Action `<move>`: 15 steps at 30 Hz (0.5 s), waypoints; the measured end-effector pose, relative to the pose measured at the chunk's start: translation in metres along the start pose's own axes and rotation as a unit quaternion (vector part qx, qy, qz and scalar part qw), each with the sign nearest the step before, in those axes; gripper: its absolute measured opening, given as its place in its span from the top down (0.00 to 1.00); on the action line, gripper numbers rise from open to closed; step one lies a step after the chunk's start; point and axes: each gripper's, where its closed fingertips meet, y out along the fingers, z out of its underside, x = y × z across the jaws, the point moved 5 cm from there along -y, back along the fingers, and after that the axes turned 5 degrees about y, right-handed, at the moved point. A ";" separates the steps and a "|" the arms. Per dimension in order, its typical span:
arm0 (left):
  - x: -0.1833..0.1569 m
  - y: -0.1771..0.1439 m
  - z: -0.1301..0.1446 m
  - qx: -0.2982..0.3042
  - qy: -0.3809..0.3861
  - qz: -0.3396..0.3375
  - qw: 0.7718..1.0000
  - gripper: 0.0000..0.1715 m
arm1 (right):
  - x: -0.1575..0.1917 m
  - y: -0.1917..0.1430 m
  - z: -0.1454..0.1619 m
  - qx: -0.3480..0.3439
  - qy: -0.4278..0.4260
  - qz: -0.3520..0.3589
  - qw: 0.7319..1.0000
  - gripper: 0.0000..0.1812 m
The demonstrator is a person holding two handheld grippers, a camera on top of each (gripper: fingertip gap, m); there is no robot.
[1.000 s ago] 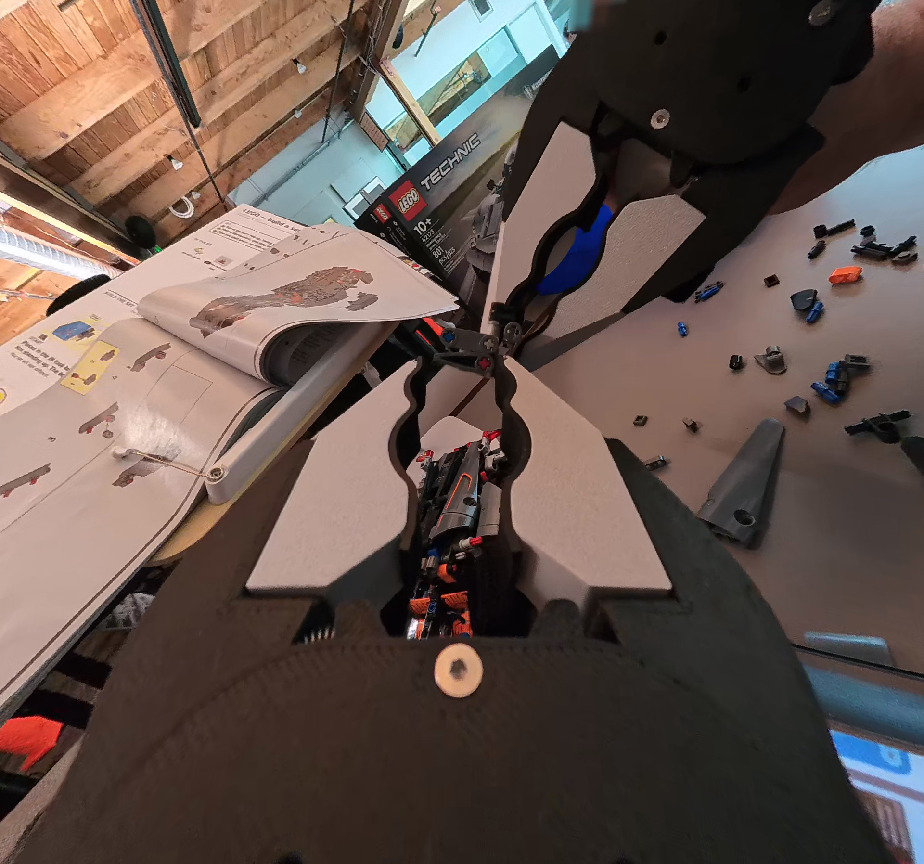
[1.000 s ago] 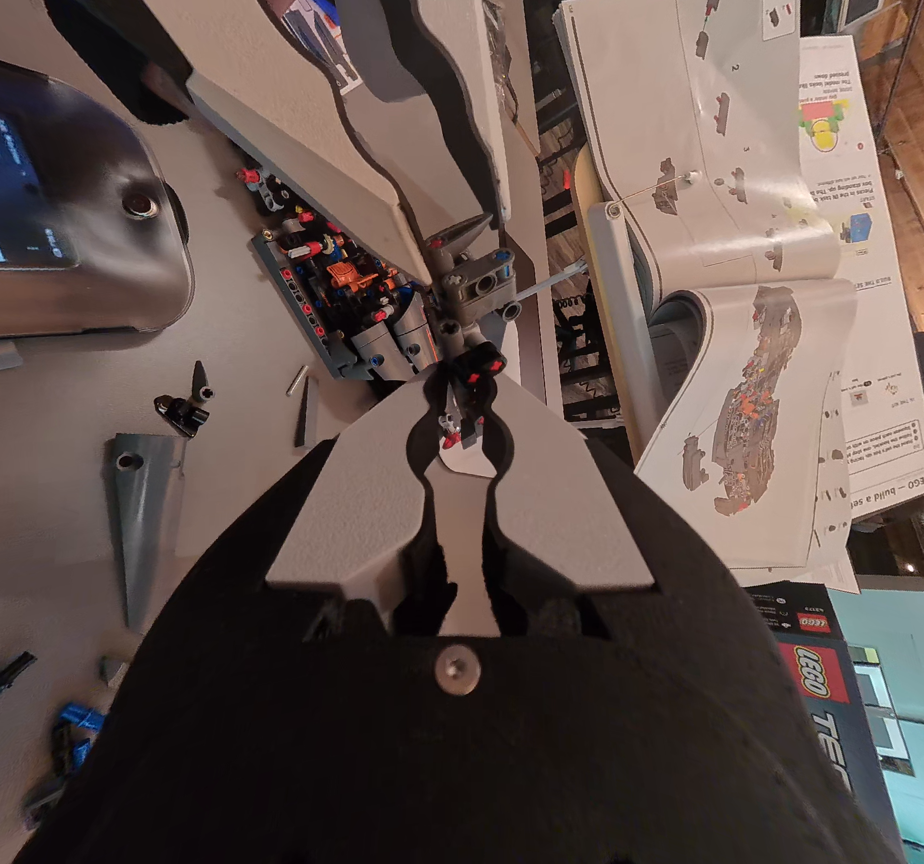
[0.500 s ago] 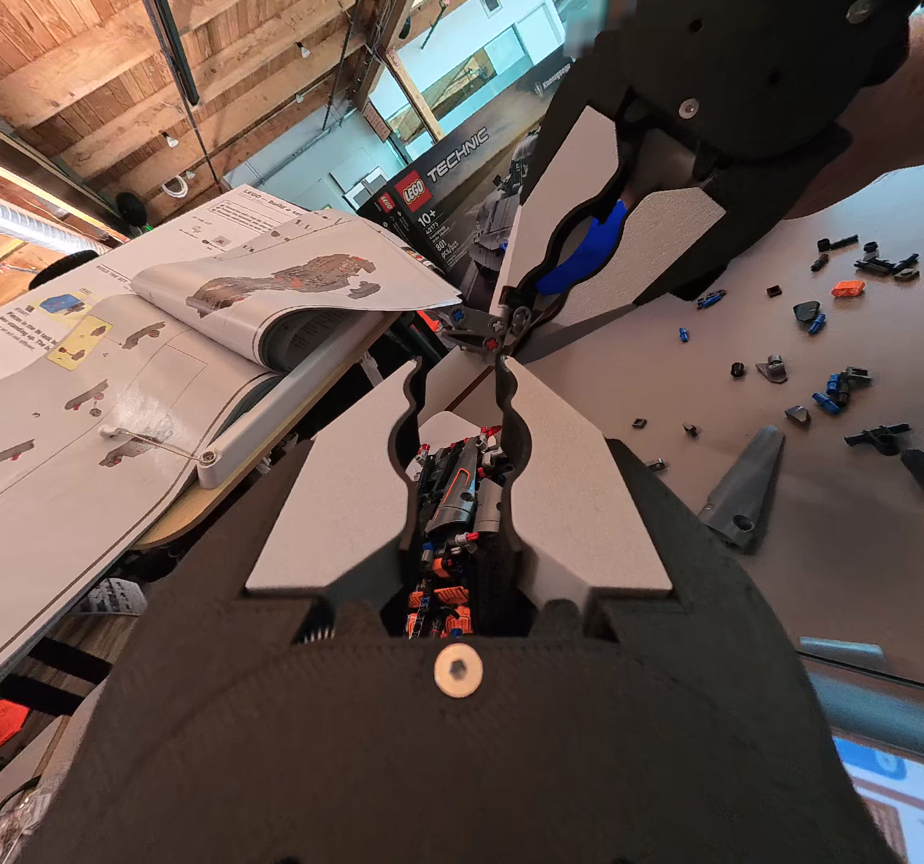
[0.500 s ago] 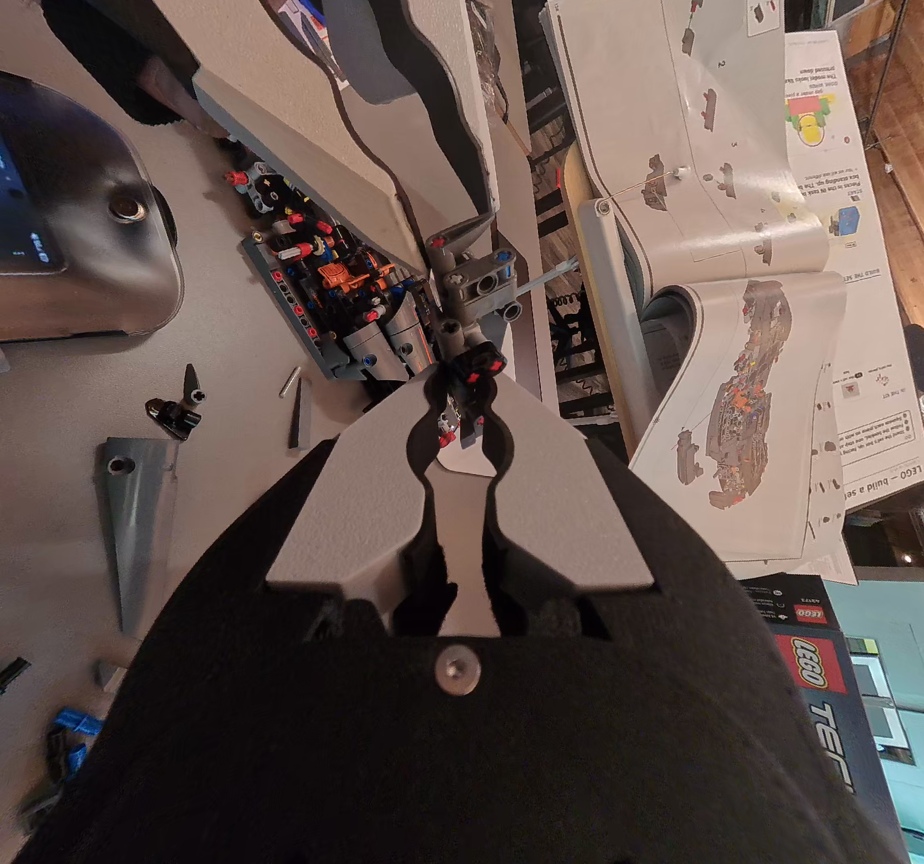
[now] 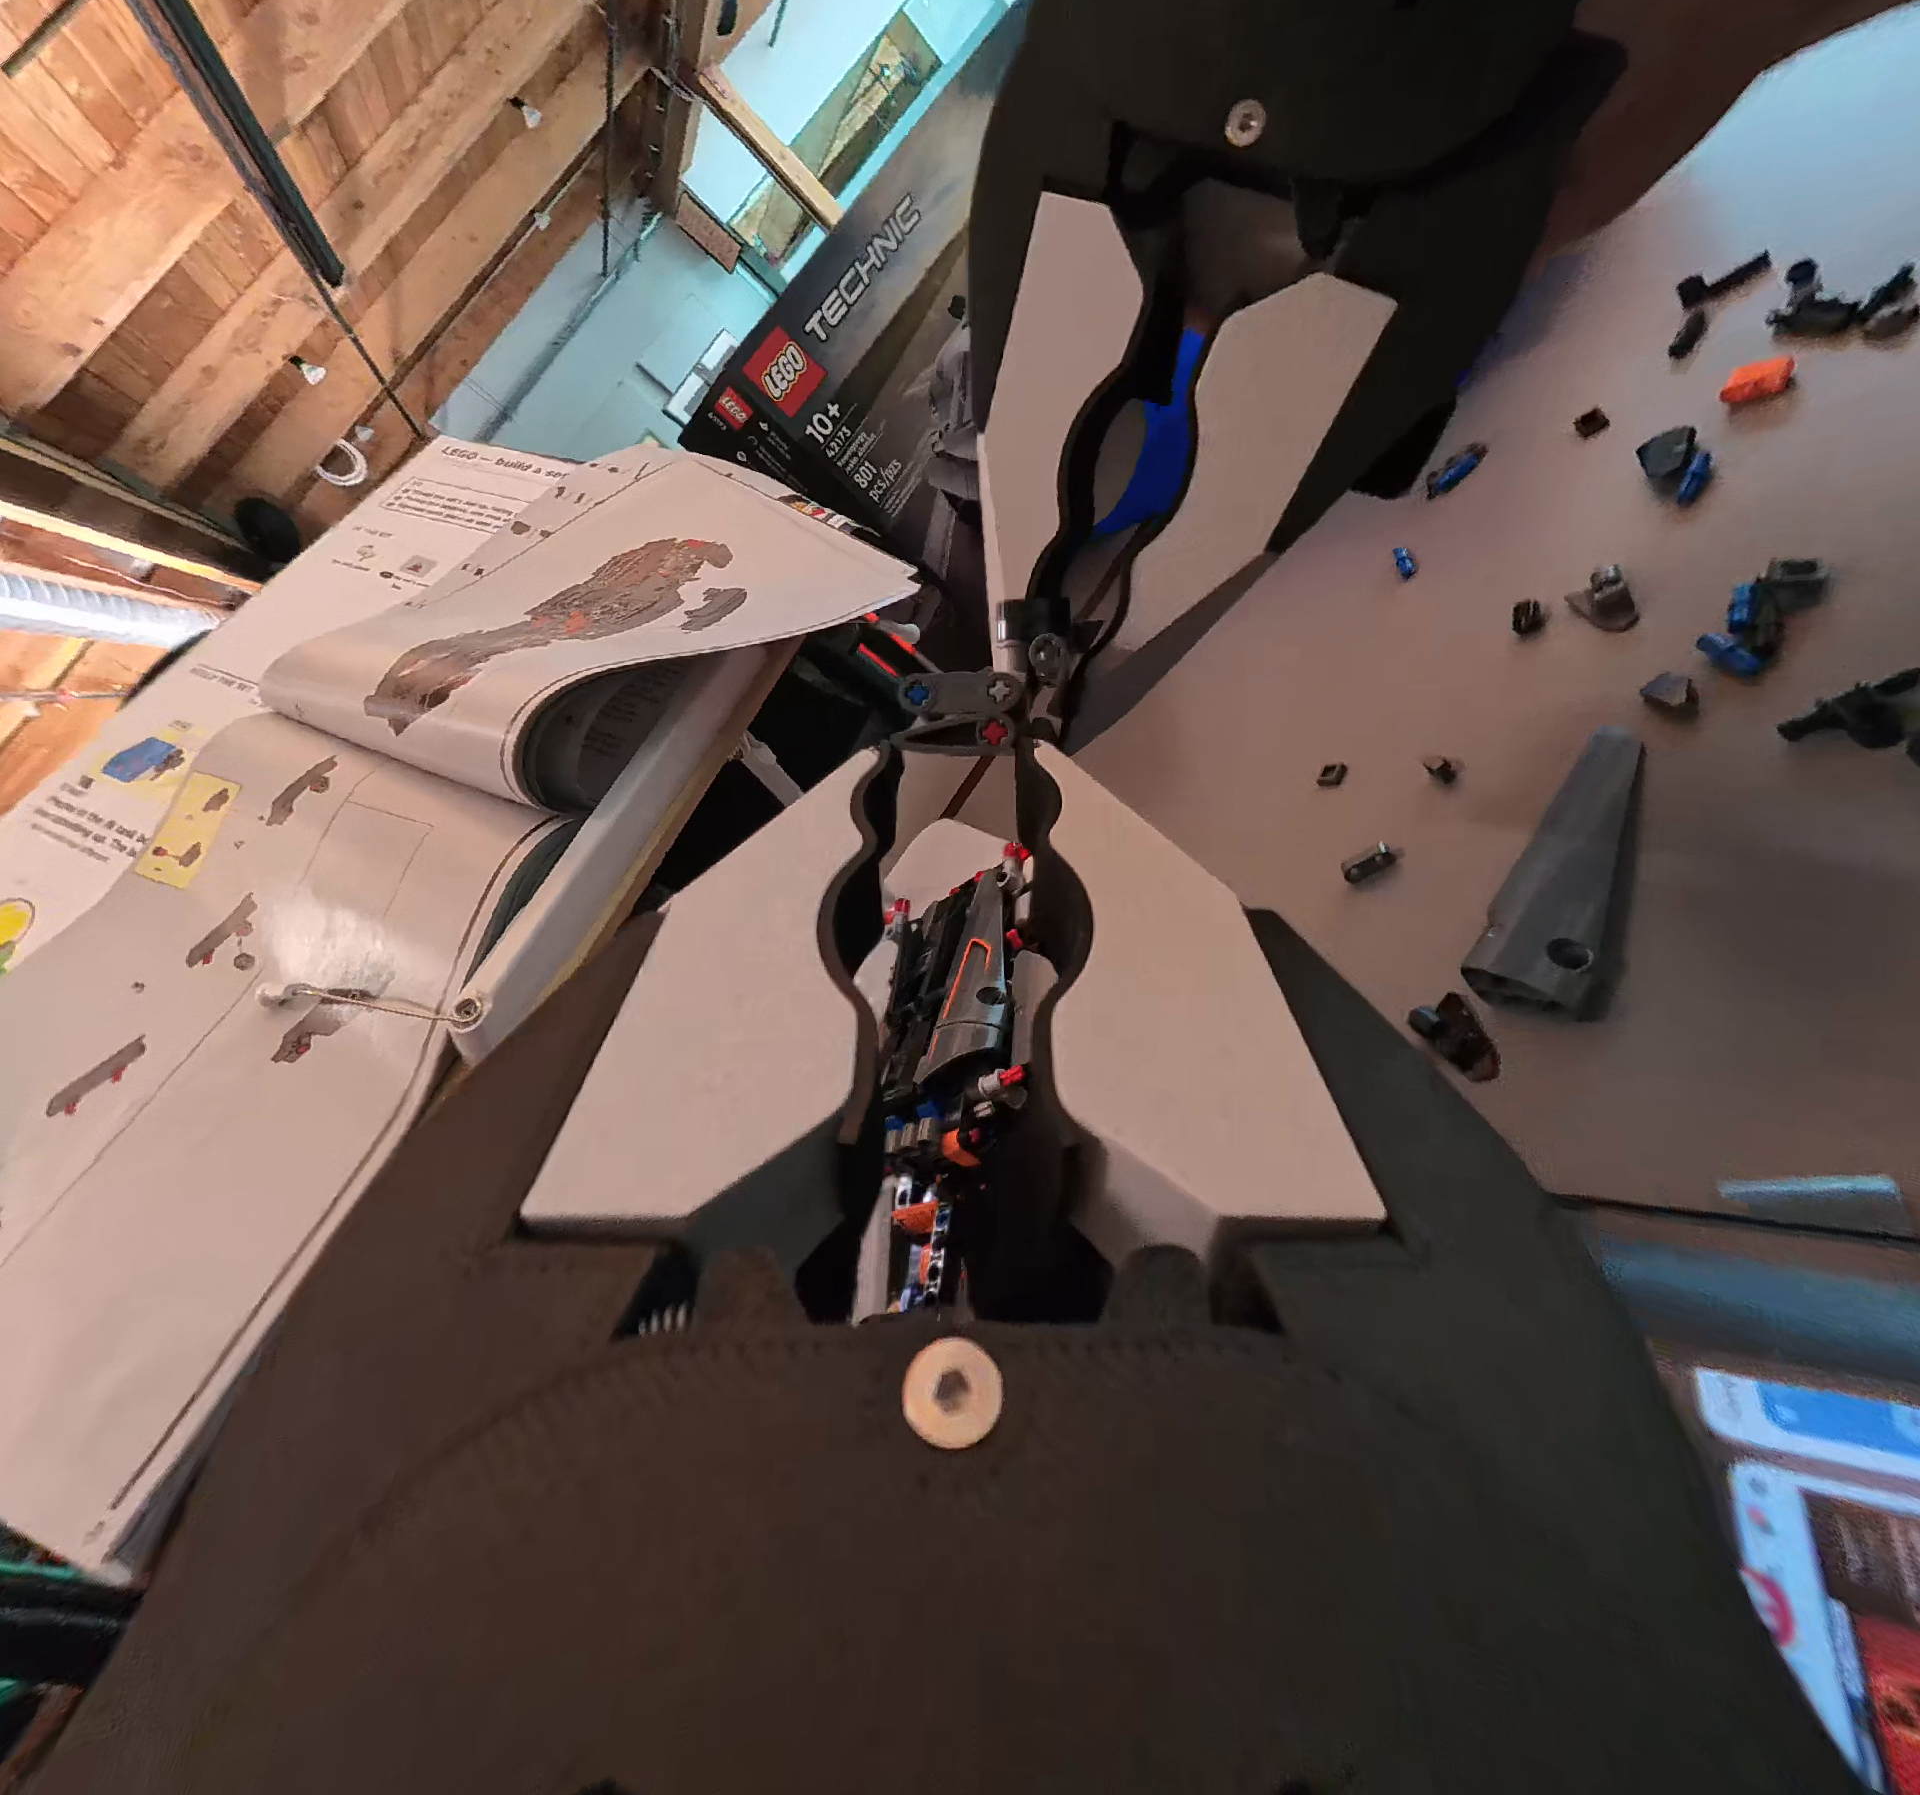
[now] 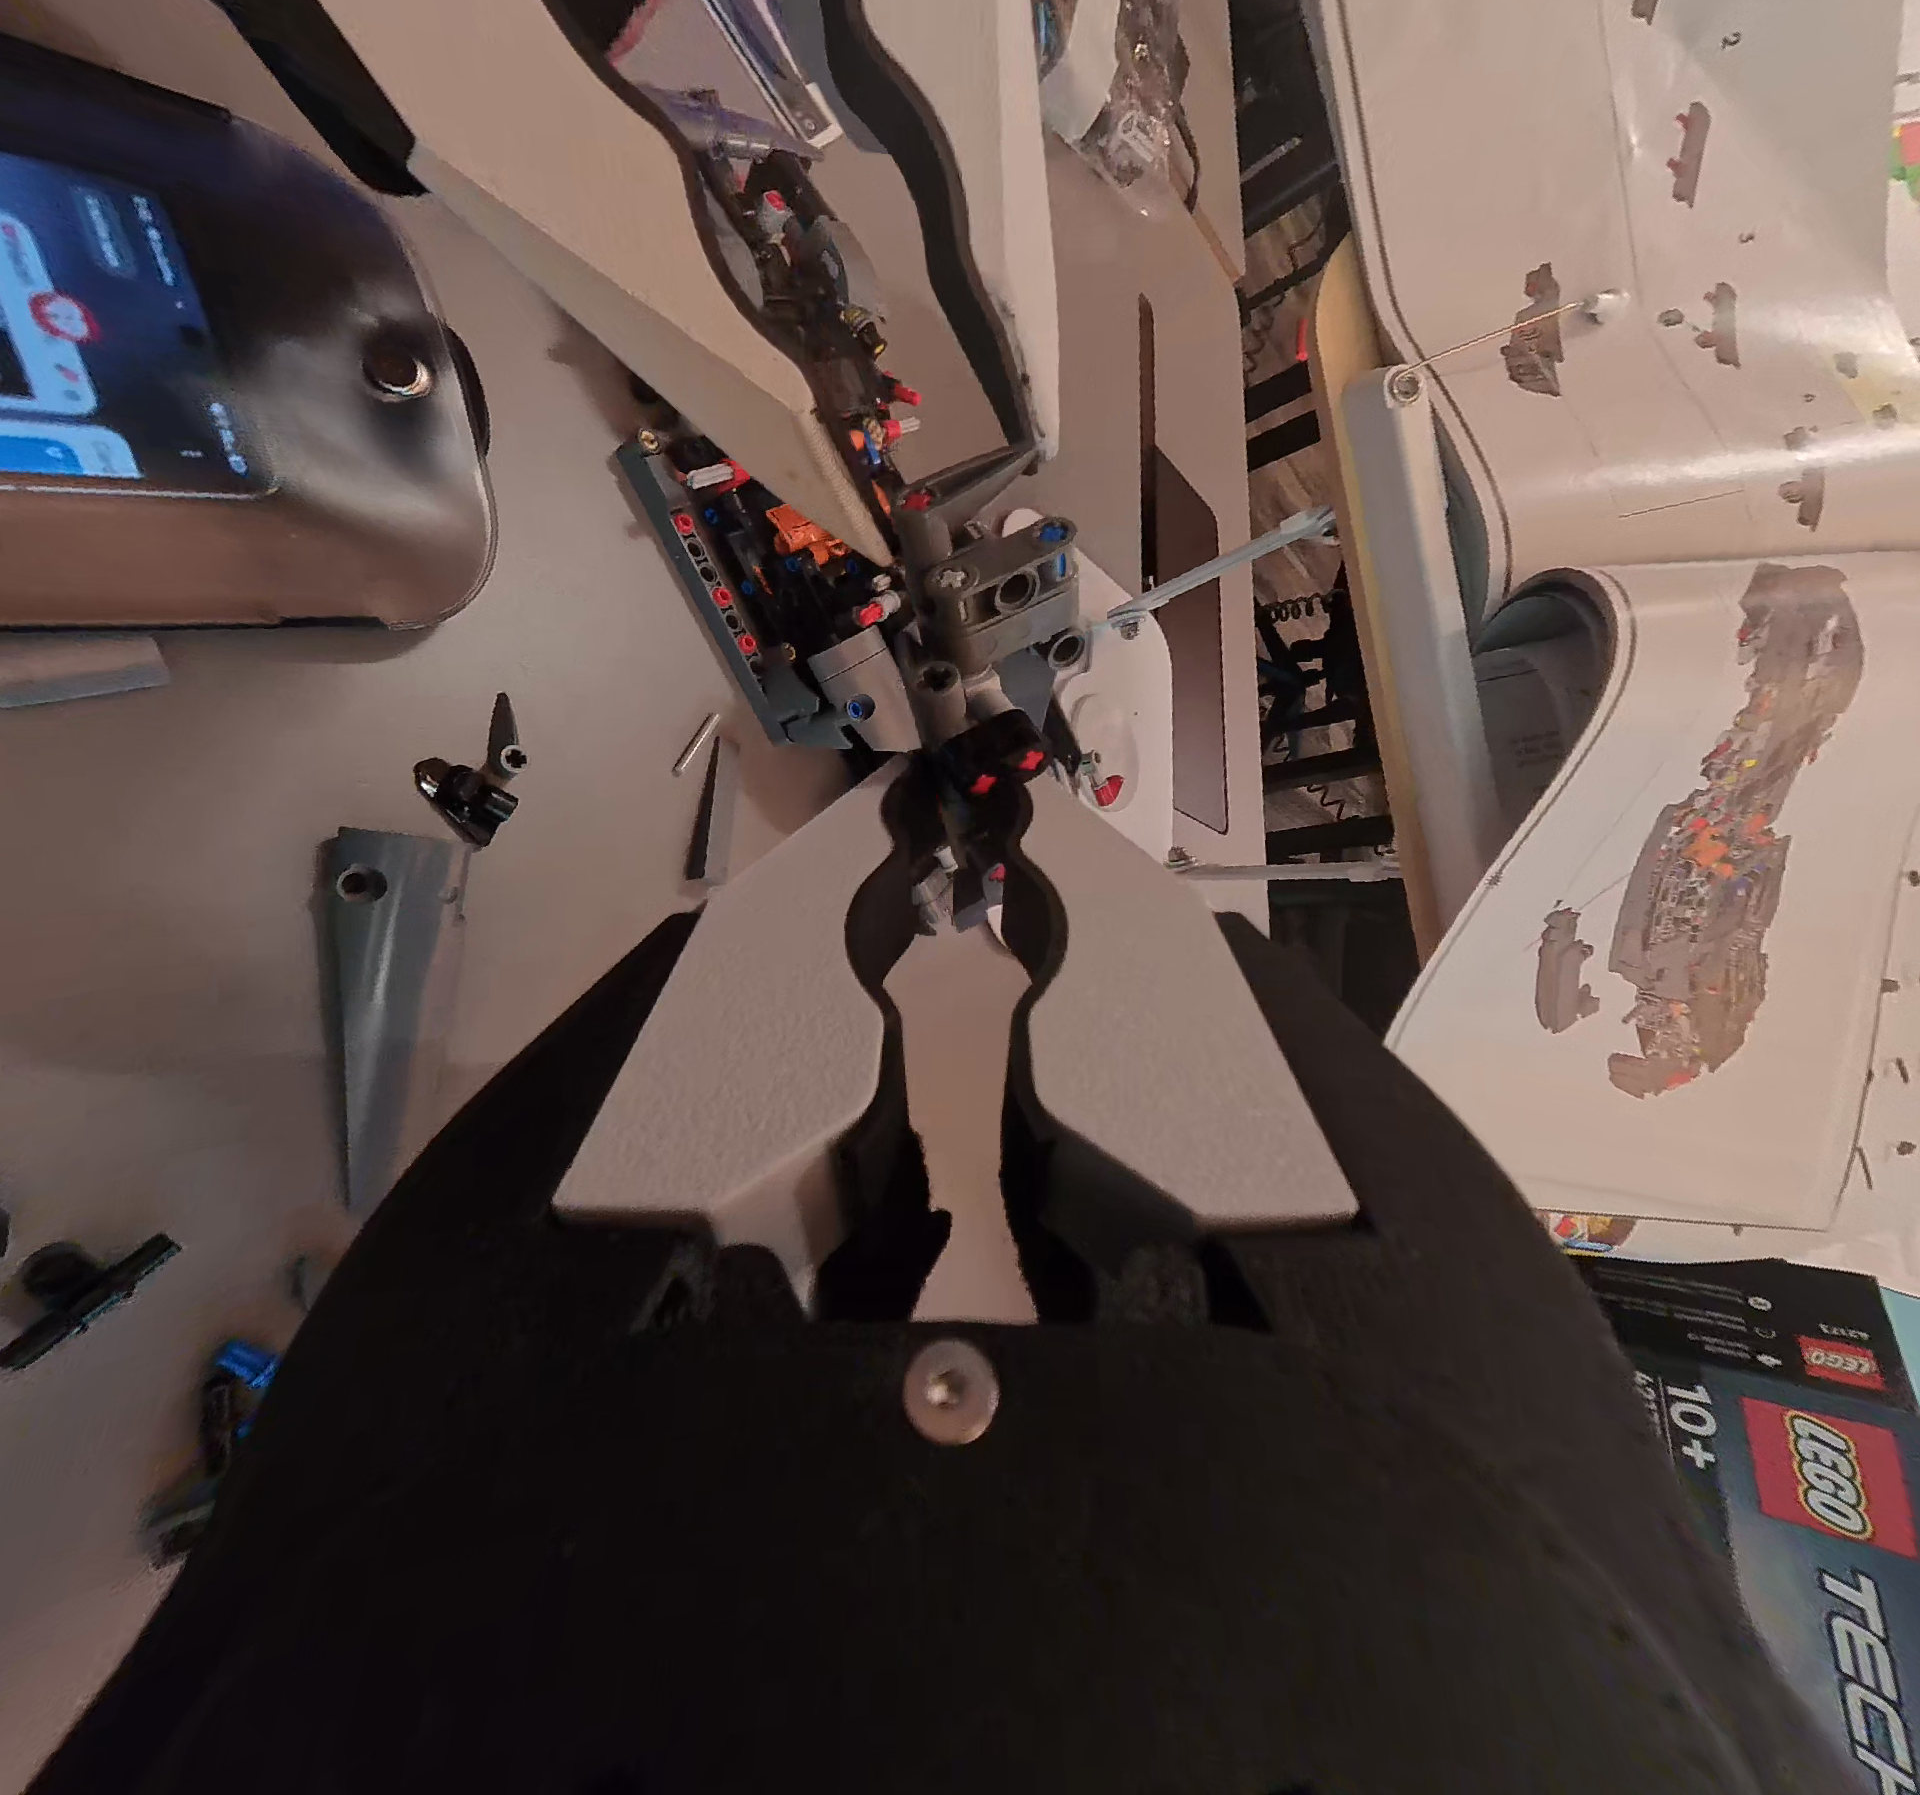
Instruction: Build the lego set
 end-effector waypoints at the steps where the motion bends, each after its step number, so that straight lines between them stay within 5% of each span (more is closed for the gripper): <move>1: -0.001 0.000 0.000 0.006 0.011 0.001 1.000 0.88 | 0.001 0.000 0.001 0.003 -0.002 -0.006 1.000 0.96; 15: -0.019 0.005 0.005 0.027 0.007 0.061 0.998 0.99 | 0.012 0.000 0.010 0.016 0.012 -0.079 0.997 0.96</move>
